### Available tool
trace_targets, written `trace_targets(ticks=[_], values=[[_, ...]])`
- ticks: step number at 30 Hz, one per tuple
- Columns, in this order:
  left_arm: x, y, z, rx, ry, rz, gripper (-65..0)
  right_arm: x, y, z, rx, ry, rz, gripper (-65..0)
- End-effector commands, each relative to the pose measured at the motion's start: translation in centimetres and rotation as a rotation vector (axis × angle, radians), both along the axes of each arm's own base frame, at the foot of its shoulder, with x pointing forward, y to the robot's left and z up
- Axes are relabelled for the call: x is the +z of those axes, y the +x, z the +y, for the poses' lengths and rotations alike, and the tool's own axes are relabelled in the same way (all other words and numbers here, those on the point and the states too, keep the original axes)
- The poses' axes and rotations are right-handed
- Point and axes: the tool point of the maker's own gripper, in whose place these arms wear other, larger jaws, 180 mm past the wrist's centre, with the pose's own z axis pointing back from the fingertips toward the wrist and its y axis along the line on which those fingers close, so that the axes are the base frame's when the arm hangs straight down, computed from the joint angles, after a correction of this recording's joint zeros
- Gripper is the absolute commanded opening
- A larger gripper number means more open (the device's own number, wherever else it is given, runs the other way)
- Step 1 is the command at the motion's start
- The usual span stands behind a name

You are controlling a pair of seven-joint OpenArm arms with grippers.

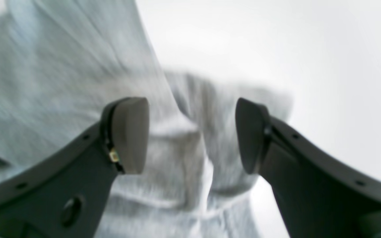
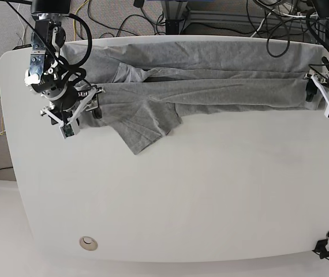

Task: Fold the T-shirt properly
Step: 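Lift and fold the grasped edge over the shirt with both grippers, then smooth and tuck the folded shirt end with the right gripper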

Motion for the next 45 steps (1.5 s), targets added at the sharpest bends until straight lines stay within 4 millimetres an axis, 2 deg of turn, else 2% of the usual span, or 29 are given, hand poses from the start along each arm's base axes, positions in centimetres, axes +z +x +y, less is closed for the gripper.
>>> trace_targets(ticks=[1,5,9,13,16,20,26,29,31,32,35,37,40,45], values=[[2.7,1.7,0.0,-0.027,0.024,-0.083,-13.5,3.0,2.7,-0.1,0.000,0.002,-0.103,-24.8],[3.0,2.3,-0.3,-0.032,0.019,-0.099,-13.5,3.2,6.2,1.6,-0.015,0.079,-0.125,-24.8],[3.2,2.6,-0.4,-0.033,0.019,-0.107,-13.5,1.3,9.4,2.5,-0.059,0.181,-0.091,-24.8],[3.1,2.5,-0.4,-0.033,0.018,-0.104,-13.5,-1.4,10.6,2.4,-0.100,0.233,-0.037,-24.8],[3.1,2.5,-0.4,-0.033,0.018,-0.104,-13.5,-3.0,10.2,2.5,-0.112,0.249,-0.003,-24.8],[3.2,2.7,-0.4,-0.031,0.016,-0.107,-13.5,-5.2,8.2,6.0,-0.039,0.254,0.063,-24.8],[2.6,2.8,-1.3,-0.059,0.010,-0.090,-13.5,-5.6,5.8,11.1,0.067,0.278,0.083,-24.9],[2.5,2.8,-1.4,-0.061,0.009,-0.089,-13.5,-6.0,4.8,12.8,0.122,0.270,0.103,-25.1],[2.5,2.8,-1.4,-0.061,0.009,-0.089,-13.5,-6.1,4.7,12.9,0.123,0.271,0.103,-30.9],[2.5,2.8,-1.4,-0.061,0.009,-0.089,-13.5,-6.1,4.7,12.9,0.123,0.271,0.102,-37.6],[2.6,2.8,-1.4,-0.061,0.009,-0.090,-13.5,-5.8,5.0,12.9,0.126,0.270,0.096,-65.0],[2.5,2.8,-1.4,-0.060,0.009,-0.089,-13.5,-4.8,5.5,12.8,0.140,0.258,0.076,-65.0],[2.5,2.8,-1.4,-0.060,0.007,-0.089,-13.5,-2.3,4.9,13.9,0.264,0.212,0.056,-65.0],[2.4,2.8,-1.4,-0.061,0.008,-0.087,-13.5,0.8,1.4,15.1,0.415,0.133,0.037,-65.0]])
